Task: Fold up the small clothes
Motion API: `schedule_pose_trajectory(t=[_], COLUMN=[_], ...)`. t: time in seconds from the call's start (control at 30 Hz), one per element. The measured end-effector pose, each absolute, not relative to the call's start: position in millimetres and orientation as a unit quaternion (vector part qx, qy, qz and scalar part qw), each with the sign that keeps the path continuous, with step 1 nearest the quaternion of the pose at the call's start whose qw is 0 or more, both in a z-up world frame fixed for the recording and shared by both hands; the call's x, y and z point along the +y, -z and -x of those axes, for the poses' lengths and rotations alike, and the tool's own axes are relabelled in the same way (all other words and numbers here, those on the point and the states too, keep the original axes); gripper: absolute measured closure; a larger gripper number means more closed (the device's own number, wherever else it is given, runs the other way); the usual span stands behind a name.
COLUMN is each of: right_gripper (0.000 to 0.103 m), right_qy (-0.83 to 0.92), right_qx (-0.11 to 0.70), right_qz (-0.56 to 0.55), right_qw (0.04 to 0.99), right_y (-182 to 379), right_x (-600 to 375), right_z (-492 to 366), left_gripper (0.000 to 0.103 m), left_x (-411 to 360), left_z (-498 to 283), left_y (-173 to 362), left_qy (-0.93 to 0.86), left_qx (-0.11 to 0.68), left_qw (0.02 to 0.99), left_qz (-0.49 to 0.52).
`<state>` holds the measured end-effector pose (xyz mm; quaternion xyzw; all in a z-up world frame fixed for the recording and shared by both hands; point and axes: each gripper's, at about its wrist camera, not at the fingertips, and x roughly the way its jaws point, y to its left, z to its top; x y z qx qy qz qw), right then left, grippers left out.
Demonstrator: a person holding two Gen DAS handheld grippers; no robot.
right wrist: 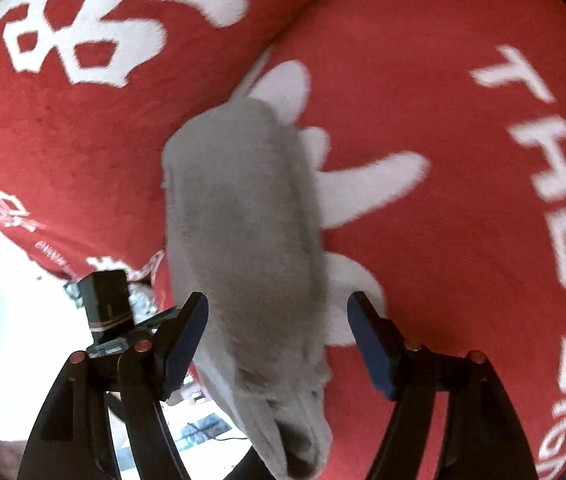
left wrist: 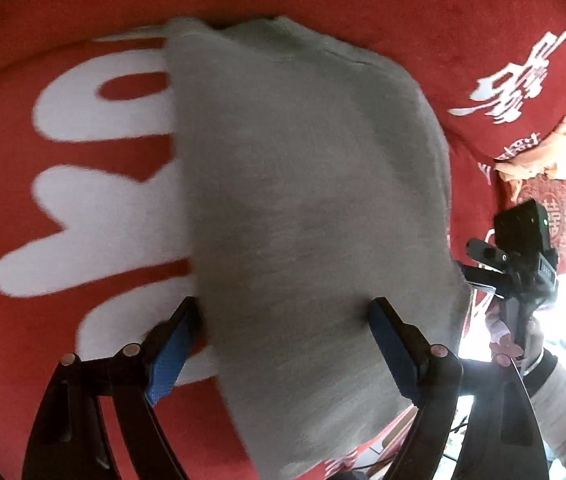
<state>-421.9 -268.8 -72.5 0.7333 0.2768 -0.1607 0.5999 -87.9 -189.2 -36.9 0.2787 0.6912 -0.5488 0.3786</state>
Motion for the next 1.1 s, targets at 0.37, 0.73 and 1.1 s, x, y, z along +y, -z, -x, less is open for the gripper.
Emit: schedule_pose_trajectory(t=[0.37, 0.73, 1.1], right_gripper=[0.065, 0.066, 0.066], right_qy=[0.139, 0.102, 0.060], right_qx=[0.290, 0.213, 0.234], right_qz=[-0.727, -0.748, -0.756], right_qw=[0.606, 0.620, 0.609], right_y=[70.6, 8.7, 3.8], right_x=[-260.3, -211.3, -140.9], right_z=[372.0, 333.7, 257.7], left_gripper=[0.056, 0.060, 0.060], left_x=[-183.1, -141.7, -49.5], left_z=[77.2, 40.9, -35.3], left_y=[28.1, -33.0, -41.5], left_qy=[0.553, 0.606, 0.563], left_qx=[0.683, 0.659, 0.667], left_qw=[0.401, 0.389, 0.434], left_qz=[-0.257, -0.216, -0.221])
